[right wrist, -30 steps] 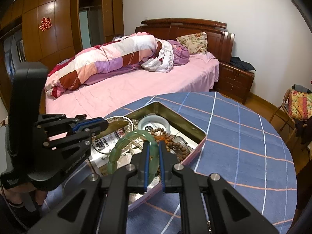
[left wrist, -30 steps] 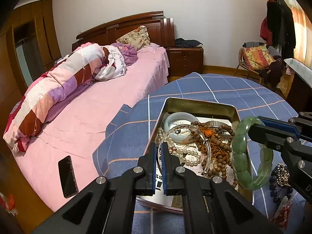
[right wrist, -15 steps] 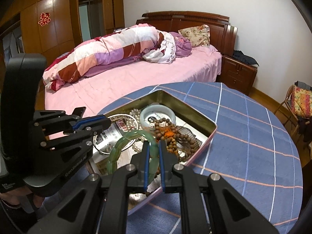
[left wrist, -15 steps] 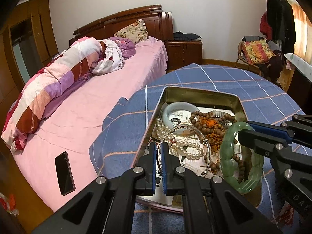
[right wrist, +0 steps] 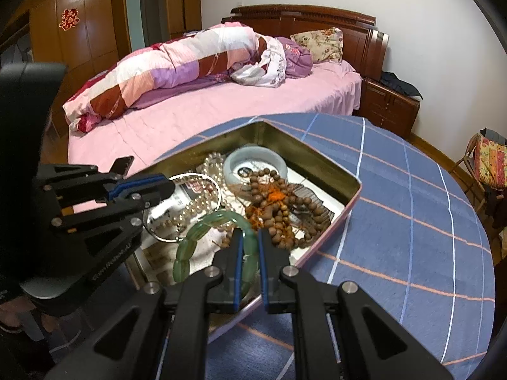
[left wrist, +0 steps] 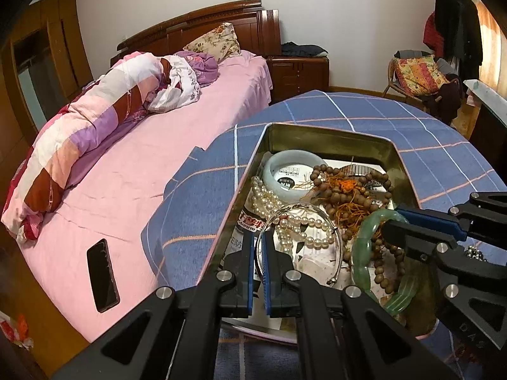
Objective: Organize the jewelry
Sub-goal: 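Lower both bangles into the pink tin and open both tools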
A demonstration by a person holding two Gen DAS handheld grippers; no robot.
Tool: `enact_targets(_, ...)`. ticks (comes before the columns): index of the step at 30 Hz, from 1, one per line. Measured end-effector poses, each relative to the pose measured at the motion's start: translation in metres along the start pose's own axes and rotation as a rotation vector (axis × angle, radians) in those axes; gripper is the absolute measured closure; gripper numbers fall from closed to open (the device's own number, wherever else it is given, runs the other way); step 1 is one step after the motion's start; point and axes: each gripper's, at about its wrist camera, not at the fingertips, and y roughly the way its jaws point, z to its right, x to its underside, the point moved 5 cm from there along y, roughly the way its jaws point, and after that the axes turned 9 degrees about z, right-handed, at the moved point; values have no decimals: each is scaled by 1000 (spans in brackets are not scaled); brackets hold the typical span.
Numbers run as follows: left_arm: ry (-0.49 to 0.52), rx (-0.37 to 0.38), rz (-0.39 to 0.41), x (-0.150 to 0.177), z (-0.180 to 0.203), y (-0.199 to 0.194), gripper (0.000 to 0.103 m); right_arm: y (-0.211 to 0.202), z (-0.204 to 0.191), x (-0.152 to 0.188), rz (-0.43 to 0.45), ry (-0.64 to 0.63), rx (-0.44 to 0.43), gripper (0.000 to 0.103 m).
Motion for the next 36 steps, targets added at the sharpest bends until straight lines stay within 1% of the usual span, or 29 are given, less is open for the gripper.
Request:
enact_targets(14,2,-10,-10,4,-3,2,99,4,-3,5,-14,-4,1,91)
enact_targets(17,-8,-17,-11,4,-5,2,96,5,-3,6,-14,-5,0,90)
enact_targets(22,3,-22,-12,5,-4,1,96,5,-4,5,-14,-5,0,90)
enact_targets(25,-5,-18,-9,5,-4,-1,96,5,-4,6,-13,1,-6,88)
enact_targets(26,-7,-17,-10,5,-3,-1,96,5,-4,7,-12,2,-10,86)
enact_targets(28,-14,-14,-11,5,-4,-2,95,5,-6,7,-9,3,-22,79)
enact_targets(30,-17,-13,-11,5,-4,-2,95,3,-8,7,0,0,-23,66)
enact_targets(34,-18,-11,-11,4,-4,-2,93,2,-9,5,6,3,-24,64)
enact_targets(35,-18,-11,-10,4,-4,-2,91,2,-9,5,8,6,-23,62)
enact_targets(36,-17,-10,-8,4,-4,-3,86,1,-9,5,11,8,-24,60)
